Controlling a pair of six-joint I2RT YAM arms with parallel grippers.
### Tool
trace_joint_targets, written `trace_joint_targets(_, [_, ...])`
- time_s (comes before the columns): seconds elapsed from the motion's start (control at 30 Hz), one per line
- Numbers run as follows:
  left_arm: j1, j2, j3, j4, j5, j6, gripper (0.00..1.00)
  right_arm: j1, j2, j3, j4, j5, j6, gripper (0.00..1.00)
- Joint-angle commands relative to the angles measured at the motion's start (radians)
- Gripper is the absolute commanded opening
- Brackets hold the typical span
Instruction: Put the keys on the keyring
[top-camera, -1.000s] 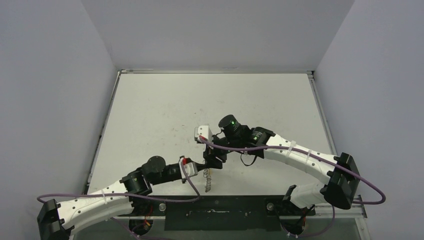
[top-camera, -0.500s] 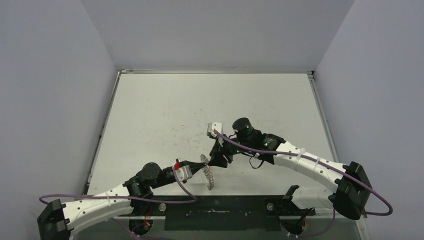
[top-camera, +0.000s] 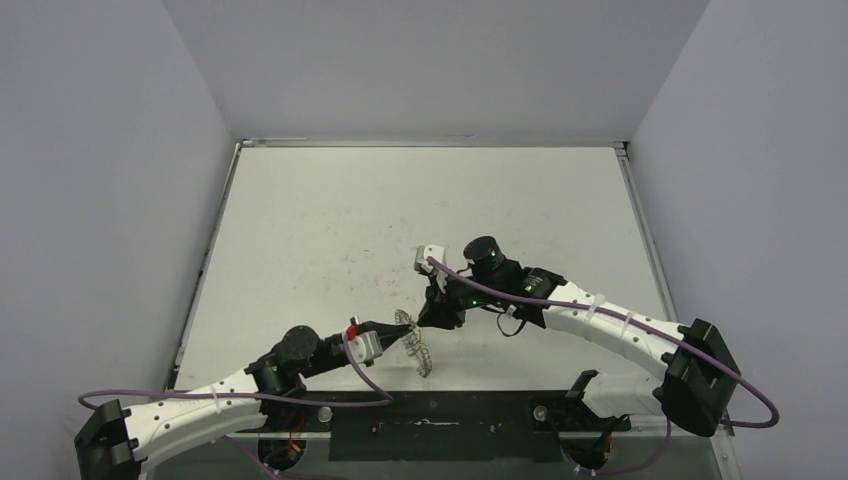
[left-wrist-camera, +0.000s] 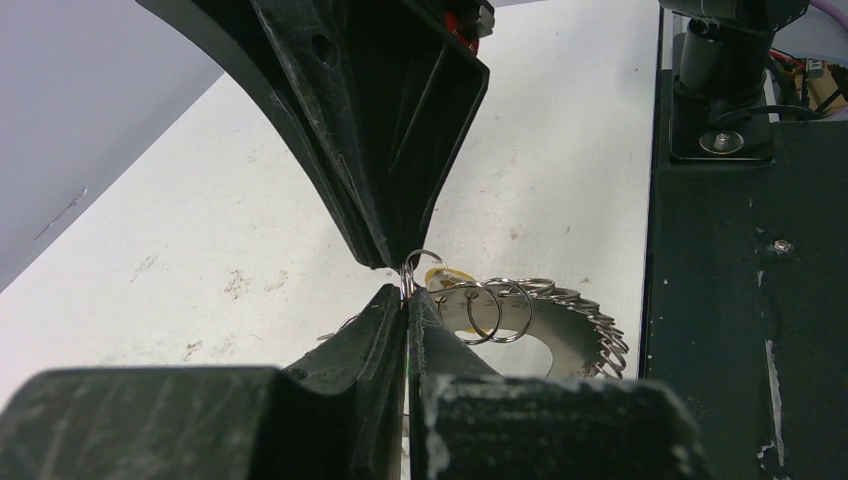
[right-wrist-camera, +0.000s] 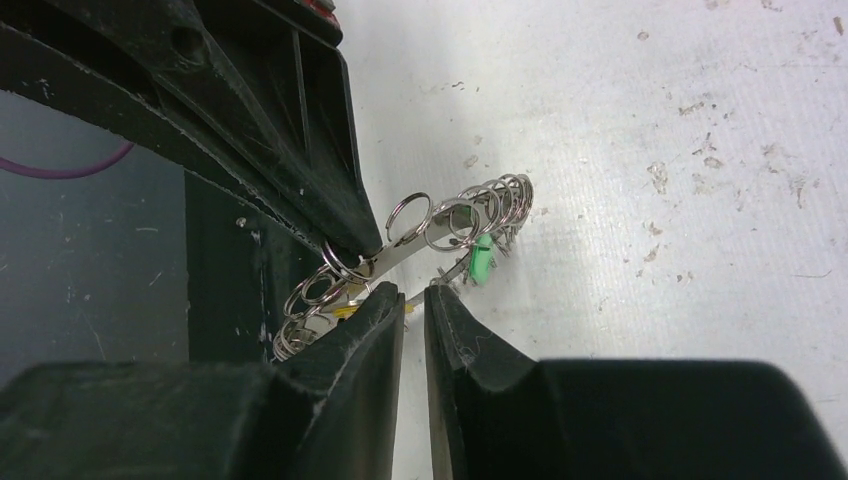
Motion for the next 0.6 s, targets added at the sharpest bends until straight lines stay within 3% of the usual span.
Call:
trace_joint_targets(0.0, [-0.004,-0.022,0.009,0.086,-0.005,-0.011,0.0,-0.009,-0.003,-0.001,0.037,-0.029,-0.006,0.19])
trace_joint_targets(0.13, [-0.004,-0.04,0.007,0.066,-0.005,-0.013,0.0,-0.012,-0.047,-0.022,0.036,-0.011,-0.011,0.39])
trace_joint_targets(0.23, [-0.004,-0.048,0.008,0.057,-0.005,-0.016,0.0,-0.014,-0.088,-0.045,0.06,-0.019,-0.009,0.47])
trace_joint_targets(0.57, [-0.004,-0.042,0.012,0.057,-0.002,-0.013,0.0,-0.015,-0.093,-0.056,0.136,-0.099,0.028,0.49])
